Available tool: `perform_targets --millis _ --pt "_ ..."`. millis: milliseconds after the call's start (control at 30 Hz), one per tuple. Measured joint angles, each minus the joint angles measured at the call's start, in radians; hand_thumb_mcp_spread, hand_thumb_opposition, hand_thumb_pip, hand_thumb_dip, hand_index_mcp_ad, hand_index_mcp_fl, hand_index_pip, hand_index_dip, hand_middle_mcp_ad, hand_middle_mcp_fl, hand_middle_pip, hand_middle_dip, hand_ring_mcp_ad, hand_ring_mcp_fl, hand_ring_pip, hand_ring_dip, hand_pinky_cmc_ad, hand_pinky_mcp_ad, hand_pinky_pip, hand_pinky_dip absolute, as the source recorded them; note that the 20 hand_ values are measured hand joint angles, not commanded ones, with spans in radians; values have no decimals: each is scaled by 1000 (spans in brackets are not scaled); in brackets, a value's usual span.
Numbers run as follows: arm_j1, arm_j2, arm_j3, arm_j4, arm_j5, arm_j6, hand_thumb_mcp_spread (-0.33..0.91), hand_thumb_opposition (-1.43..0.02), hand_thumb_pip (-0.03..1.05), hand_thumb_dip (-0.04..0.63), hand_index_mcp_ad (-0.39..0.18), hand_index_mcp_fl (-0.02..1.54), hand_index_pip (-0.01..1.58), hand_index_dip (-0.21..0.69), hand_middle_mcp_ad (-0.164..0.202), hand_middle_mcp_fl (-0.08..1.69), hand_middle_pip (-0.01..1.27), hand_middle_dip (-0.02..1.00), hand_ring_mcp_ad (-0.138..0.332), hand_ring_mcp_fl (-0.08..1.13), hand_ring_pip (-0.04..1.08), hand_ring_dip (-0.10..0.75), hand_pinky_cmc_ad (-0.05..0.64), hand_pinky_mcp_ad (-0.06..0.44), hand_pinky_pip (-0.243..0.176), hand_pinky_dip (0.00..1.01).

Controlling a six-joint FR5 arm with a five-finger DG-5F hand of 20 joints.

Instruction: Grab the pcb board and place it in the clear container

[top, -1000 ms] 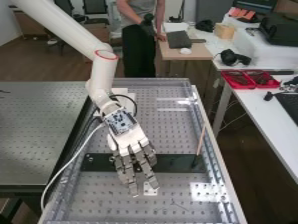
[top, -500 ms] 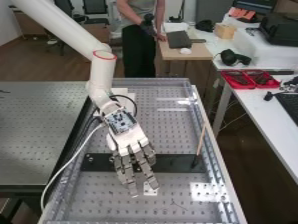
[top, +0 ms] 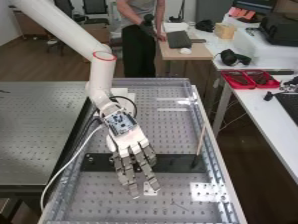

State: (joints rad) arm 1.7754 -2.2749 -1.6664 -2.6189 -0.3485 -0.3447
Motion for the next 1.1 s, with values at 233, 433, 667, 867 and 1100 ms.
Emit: perform_targets --millis 233,433,667,867,1100 --pt "-1 1 -3 17 -1 -14 429 -843 668 239 -21 232 1548 80 77 52 145 110 260 7 80 9 314 208 -105 623" --pt "-1 -1 4 14 -2 -15 424 -848 667 239 -21 241 1548 79 75 51 145 110 255 7 80 5 314 199 -105 611" --pt "-2 -2 5 17 -2 -20 429 -860 667 239 -19 246 1546 79 66 51 145 110 244 9 77 5 314 197 -93 572" --pt "-3 4 0 31 -2 -36 422 -867 661 239 -19 265 1543 77 68 51 145 110 244 9 77 5 314 197 -91 559" --pt "-4 21 -16 71 -1 -74 429 -880 646 241 -19 297 1543 77 65 51 145 110 244 9 86 14 314 197 -91 559"
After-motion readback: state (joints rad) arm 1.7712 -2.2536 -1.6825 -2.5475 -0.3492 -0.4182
